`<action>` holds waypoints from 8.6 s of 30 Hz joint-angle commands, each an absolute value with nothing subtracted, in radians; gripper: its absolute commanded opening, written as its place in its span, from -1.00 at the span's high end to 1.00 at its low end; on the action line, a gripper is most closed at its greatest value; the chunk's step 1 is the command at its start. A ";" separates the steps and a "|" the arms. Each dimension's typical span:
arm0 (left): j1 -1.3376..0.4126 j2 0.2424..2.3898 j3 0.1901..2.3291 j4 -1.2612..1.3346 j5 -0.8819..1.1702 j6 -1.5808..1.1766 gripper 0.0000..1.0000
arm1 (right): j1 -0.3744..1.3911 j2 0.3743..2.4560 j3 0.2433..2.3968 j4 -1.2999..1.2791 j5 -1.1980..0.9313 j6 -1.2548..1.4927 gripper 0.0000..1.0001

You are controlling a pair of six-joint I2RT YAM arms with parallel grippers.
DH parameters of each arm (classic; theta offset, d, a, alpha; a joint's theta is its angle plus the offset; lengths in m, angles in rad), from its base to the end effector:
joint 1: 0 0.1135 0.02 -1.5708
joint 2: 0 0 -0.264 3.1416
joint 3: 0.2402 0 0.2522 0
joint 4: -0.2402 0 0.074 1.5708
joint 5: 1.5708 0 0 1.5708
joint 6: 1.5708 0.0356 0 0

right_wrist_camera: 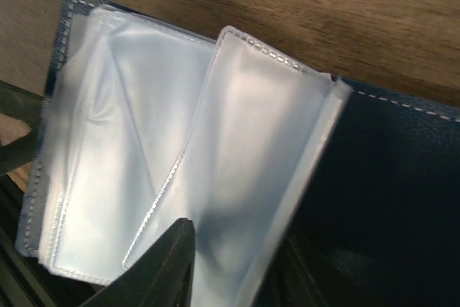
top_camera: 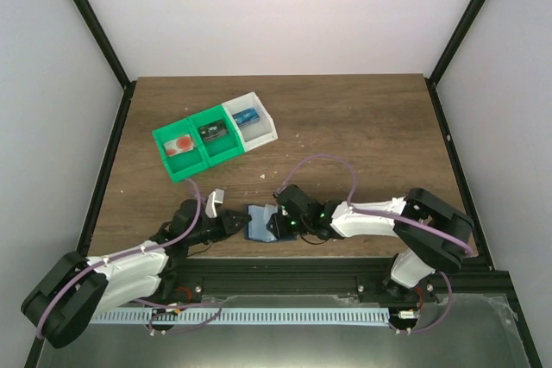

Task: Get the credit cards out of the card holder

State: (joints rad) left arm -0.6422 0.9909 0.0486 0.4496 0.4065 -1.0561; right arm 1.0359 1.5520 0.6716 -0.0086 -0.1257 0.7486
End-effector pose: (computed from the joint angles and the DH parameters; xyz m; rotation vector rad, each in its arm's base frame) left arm 0.1212 -0.1082 0.1210 -0.1991 2.3563 -1.3734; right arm 0.1420 0.2485 0.1419 -0.4432 2.6461 0.8467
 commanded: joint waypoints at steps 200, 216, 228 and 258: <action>-0.739 0.980 0.125 0.394 0.343 -0.988 1.00 | 1.030 1.524 0.713 0.036 -0.279 0.739 -0.31; -0.741 0.980 0.122 0.394 0.339 -0.991 1.00 | 1.032 1.516 0.711 -0.020 -0.204 0.745 -0.24; -0.741 0.982 0.115 0.393 0.336 -0.989 1.00 | 1.032 1.459 0.700 -0.106 -0.107 0.739 -0.20; -0.741 0.893 0.211 0.133 0.210 -0.937 0.08 | 1.003 1.326 0.593 -0.075 -0.103 0.769 0.36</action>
